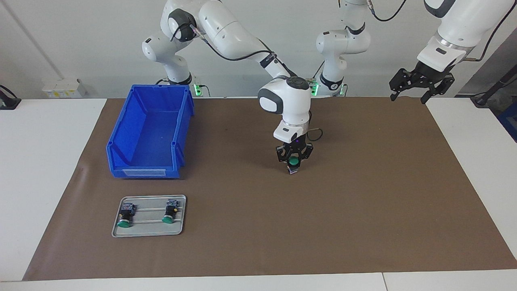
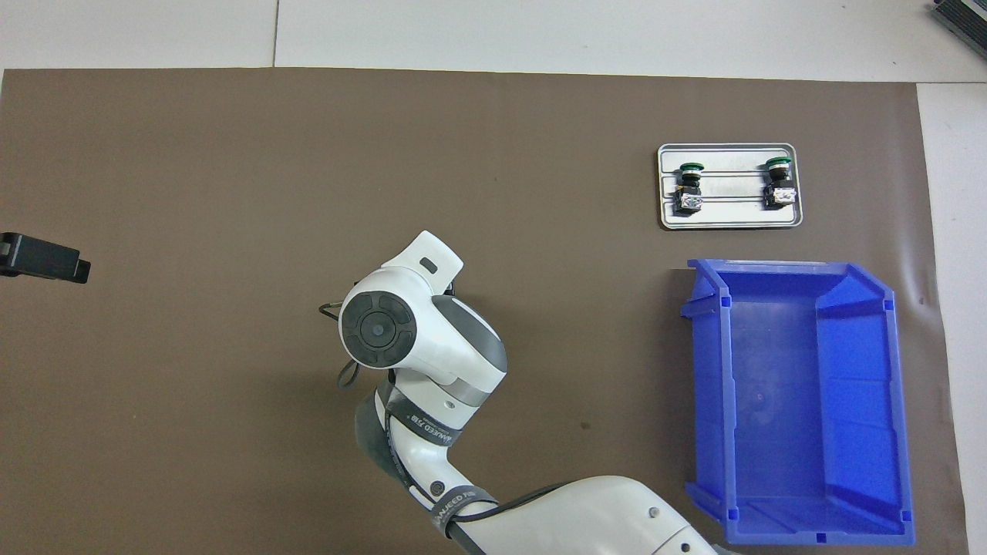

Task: Place and press button with both arms
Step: 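Carry the button with the right gripper over the blue bin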

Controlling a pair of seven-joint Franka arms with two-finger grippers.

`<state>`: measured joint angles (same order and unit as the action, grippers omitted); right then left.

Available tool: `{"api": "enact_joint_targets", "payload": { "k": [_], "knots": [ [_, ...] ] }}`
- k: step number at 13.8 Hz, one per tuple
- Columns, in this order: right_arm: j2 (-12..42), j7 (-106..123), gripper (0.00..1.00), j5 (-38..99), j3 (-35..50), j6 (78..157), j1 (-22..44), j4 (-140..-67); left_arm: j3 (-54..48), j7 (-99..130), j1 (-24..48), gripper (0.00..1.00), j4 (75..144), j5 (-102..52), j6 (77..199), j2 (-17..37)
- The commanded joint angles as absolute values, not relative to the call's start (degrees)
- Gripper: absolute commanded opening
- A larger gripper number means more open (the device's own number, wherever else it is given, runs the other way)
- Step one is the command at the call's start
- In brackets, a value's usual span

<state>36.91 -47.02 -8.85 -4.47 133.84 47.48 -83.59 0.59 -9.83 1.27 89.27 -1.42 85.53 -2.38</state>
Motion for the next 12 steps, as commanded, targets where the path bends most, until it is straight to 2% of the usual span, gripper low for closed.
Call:
{"api": "enact_joint_targets", "payload": {
  "k": [1,5,12],
  "knots": [
    [35.25,-47.11,0.0,-10.28,-4.48,132.37,46.5,-83.41,0.09,-9.58,0.62,1.0,90.26,-1.58,85.34,-3.34],
    [27.1,-46.76,0.0,-10.28,-4.48,125.36,42.2,-84.2,0.09,-9.58,0.62,1.0,90.26,-1.58,85.34,-3.34],
    [14.87,-31.84,0.0,-9.32,-4.31,112.6,31.13,-87.97,0.09,-9.58,0.62,1.0,90.26,-1.58,85.34,-3.34]
  ]
}}
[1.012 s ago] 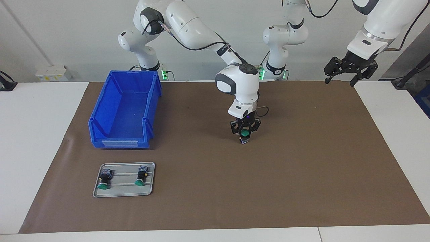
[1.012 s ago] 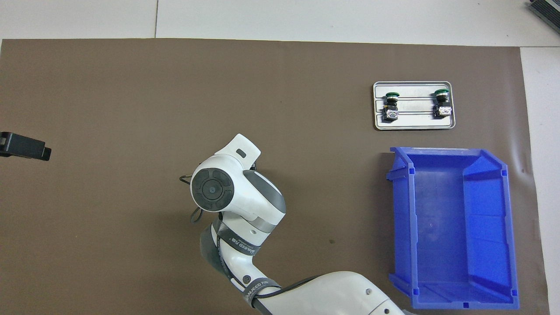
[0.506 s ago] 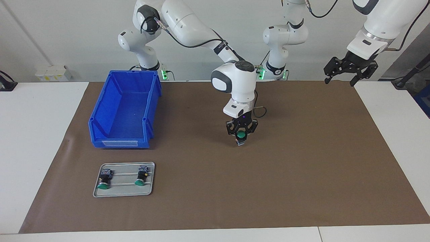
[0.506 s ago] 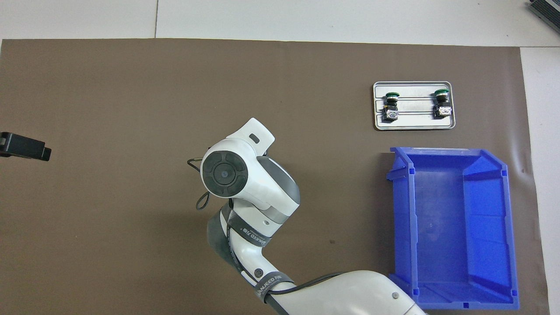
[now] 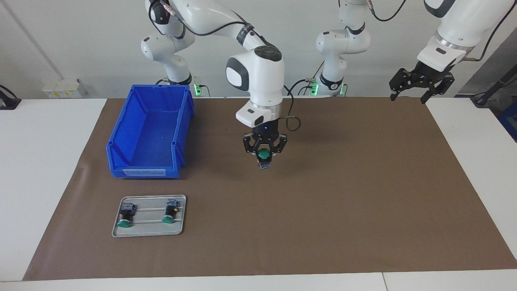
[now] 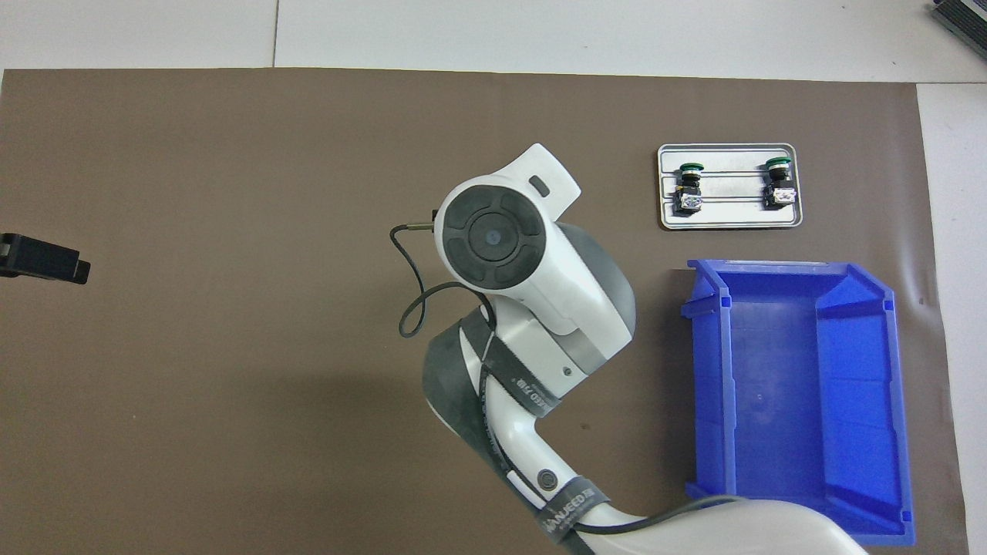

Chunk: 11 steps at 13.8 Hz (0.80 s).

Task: Place and press button with both arms
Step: 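Carry the button with the right gripper over the blue bin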

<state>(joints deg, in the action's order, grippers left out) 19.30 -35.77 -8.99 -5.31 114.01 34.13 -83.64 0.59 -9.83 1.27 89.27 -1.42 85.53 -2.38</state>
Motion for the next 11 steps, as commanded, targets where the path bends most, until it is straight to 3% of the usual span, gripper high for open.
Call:
{"api": "enact_joint_targets", "payload": {
  "k": [1,4,8,11],
  "knots": [
    [12.68,-28.86,0.0,-9.23,-4.31,111.89,28.94,-89.72,0.09,-9.58,0.62,1.0,90.26,-1.58,85.43,-3.34],
    [4.77,-14.9,0.0,-7.03,-4.31,111.62,20.16,-98.5,0.09,-9.58,0.62,1.0,90.26,-1.58,85.34,-3.34],
    [-0.6,-2.13,0.0,-6.94,-4.31,111.97,11.09,-107.38,0.09,-9.58,0.62,1.0,90.26,-1.58,85.34,-3.34],
    [-6.04,3.58,0.0,-3.79,-4.39,119.5,6.61,-120.01,0.09,-9.58,0.62,1.0,90.26,-1.58,85.43,-3.34]
  ]
}}
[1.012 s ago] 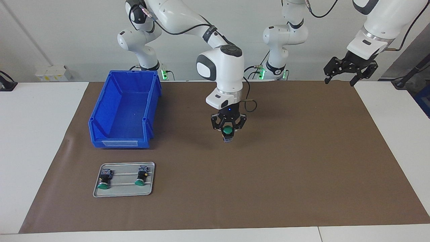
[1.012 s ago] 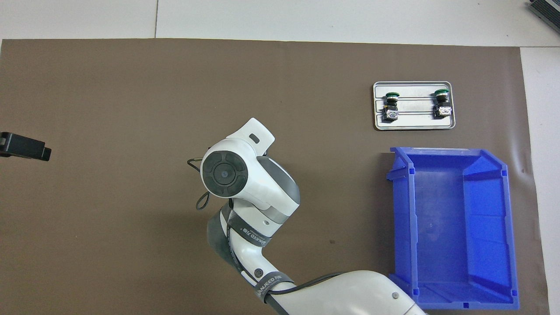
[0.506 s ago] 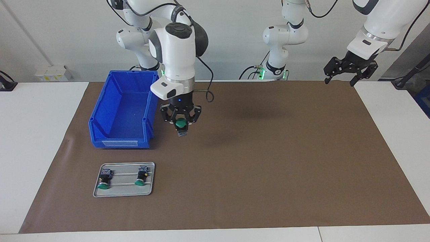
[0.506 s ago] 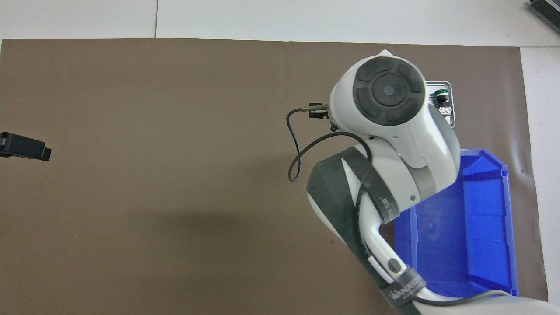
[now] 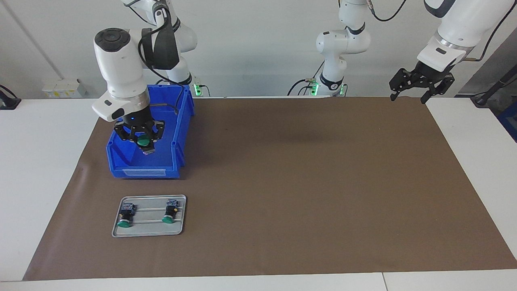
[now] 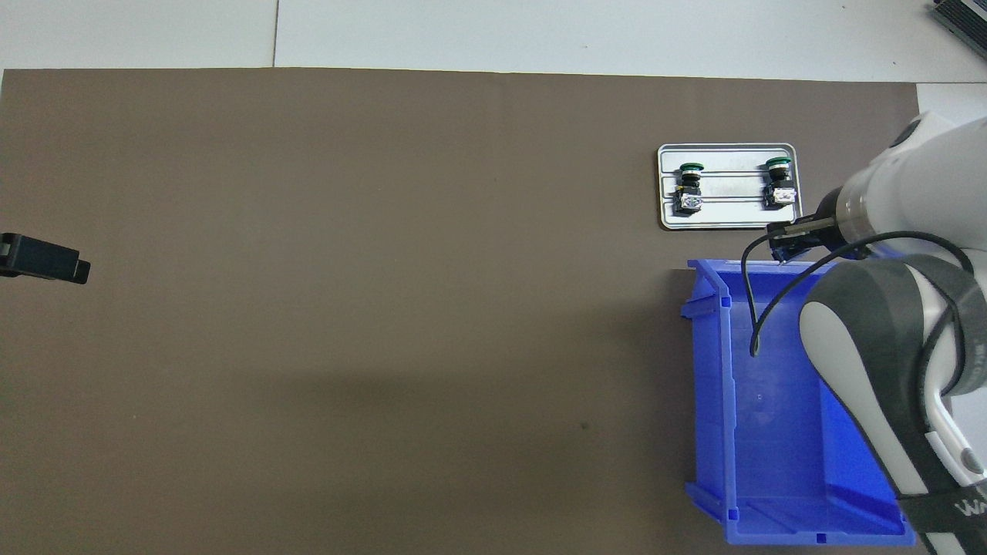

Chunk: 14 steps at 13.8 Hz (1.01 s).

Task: Place and press button with both arms
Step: 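Lower the button into the blue bin with the right gripper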

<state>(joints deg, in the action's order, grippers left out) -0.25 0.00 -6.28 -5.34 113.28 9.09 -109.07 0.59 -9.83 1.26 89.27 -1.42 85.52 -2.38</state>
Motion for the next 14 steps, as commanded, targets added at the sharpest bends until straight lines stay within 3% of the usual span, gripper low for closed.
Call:
{"api": "enact_joint_targets", "payload": {
  "k": [1,4,14],
  "knots": [
    [-8.07,4.65,0.0,-3.69,-4.39,123.27,5.55,-124.58,0.17,-9.58,0.62,1.0,90.26,-1.58,85.34,-3.34],
    [-10.2,7.02,0.0,-3.52,-4.48,133.74,2.47,-133.84,0.09,-9.58,0.62,1.0,90.26,-1.58,85.34,-3.34],
    [-3.17,12.75,0.0,1.67,-4.48,149.5,-0.53,-139.66,0.09,-9.58,0.62,1.0,90.26,-1.58,85.34,-3.34]
  ]
}}
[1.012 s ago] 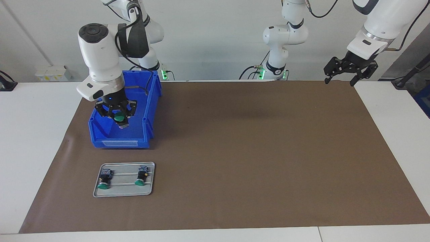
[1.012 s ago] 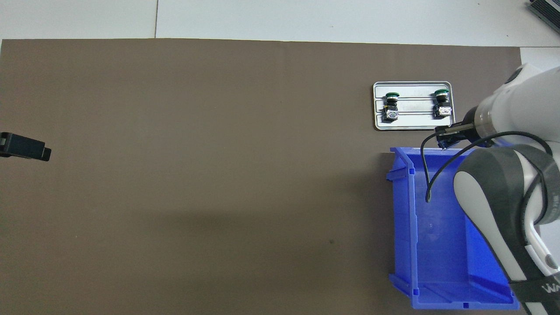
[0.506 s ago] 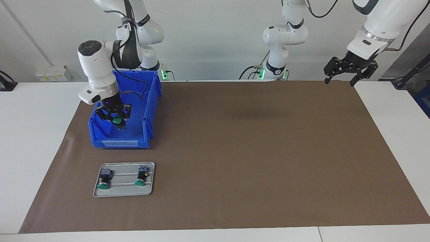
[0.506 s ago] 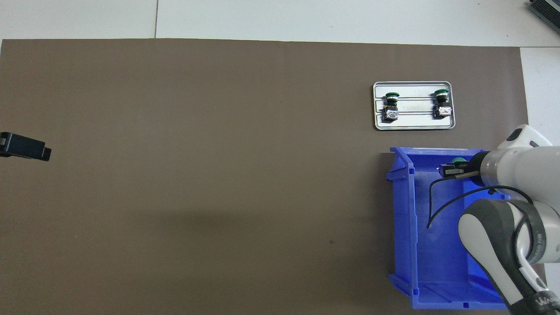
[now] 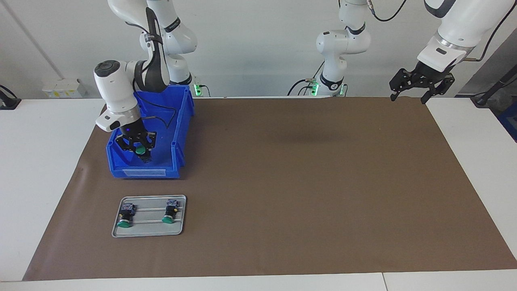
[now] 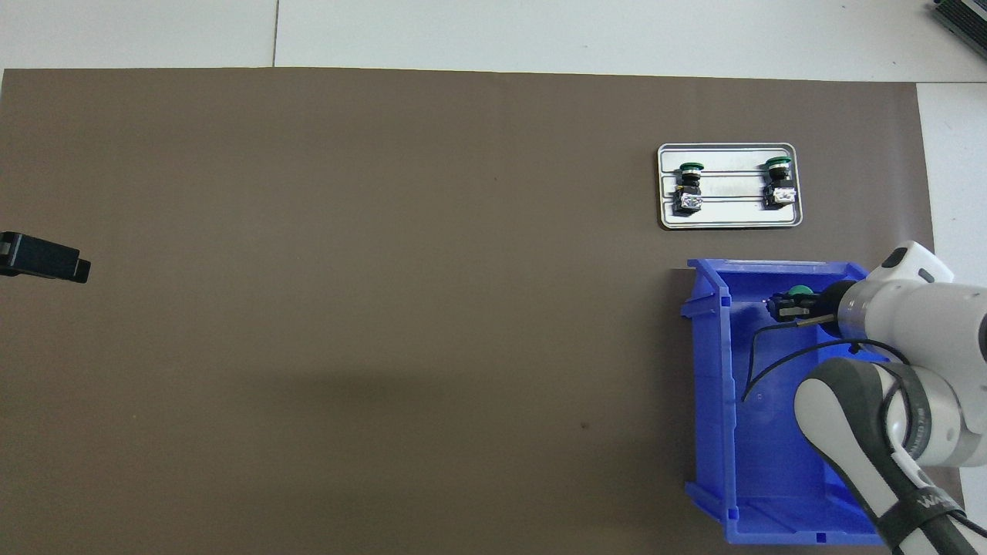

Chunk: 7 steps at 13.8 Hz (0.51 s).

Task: Place and press button with both arms
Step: 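Lower the button into the blue bin with the right gripper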

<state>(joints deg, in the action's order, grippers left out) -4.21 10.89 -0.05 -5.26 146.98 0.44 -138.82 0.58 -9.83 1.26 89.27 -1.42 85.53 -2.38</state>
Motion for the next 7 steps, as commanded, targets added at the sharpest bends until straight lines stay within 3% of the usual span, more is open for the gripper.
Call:
{"api": "enact_joint_targets", "payload": {
  "k": [1,7],
  "knots": [
    [-3.16,12.57,0.0,1.67,-4.48,149.5,-0.53,-139.66,0.09,-9.58,0.62,1.0,90.26,-1.58,85.34,-3.34],
    [-0.88,11.78,0.0,1.67,-4.48,153.02,-0.53,-140.01,0.09,-9.58,0.62,1.0,90.26,-1.58,85.34,-3.34]
  ]
}}
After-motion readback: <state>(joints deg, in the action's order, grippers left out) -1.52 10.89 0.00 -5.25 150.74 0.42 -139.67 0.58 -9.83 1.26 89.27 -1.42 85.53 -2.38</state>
